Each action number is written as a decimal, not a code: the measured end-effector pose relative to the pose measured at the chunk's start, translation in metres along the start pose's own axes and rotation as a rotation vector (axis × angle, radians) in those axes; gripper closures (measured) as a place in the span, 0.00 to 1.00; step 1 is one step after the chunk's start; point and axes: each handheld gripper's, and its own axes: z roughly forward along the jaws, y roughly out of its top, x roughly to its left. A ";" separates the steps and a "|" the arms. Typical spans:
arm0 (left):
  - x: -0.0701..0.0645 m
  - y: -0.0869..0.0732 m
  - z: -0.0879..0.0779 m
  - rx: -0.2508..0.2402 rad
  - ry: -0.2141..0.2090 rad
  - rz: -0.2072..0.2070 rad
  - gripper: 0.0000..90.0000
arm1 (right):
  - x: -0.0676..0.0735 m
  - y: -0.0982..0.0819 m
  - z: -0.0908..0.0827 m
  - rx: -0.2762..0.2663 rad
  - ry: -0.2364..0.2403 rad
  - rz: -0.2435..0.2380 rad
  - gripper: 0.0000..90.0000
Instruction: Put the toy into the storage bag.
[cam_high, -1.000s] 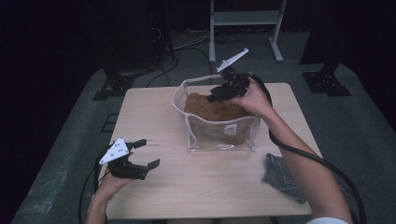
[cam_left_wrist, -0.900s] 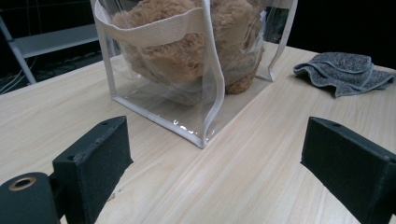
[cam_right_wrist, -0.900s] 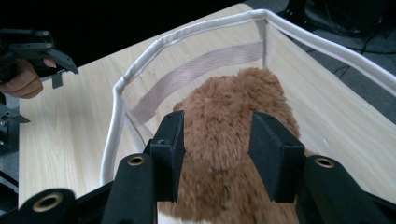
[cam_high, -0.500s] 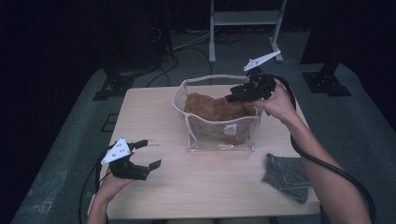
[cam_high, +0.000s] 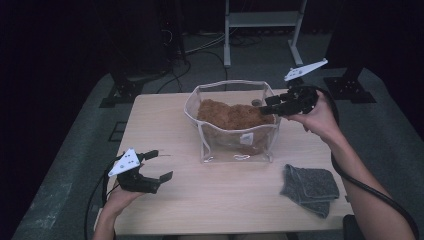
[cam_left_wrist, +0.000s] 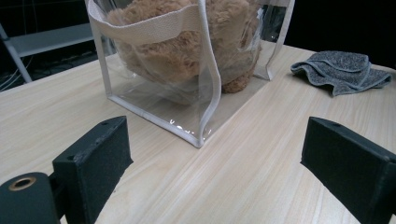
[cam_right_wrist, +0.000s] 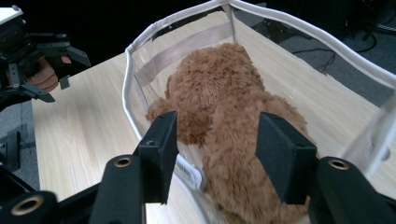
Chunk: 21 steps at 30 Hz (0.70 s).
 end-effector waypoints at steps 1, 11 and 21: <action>0.000 0.000 0.000 0.003 -0.001 0.003 0.08 | 0.000 -0.002 -0.003 -0.005 -0.002 0.004 0.52; 0.001 0.000 -0.001 0.000 0.008 0.002 0.08 | -0.004 -0.028 -0.030 -0.049 -0.014 0.056 0.47; 0.000 -0.002 0.003 0.011 0.003 0.001 0.08 | -0.008 -0.057 -0.049 -0.092 -0.026 0.101 0.45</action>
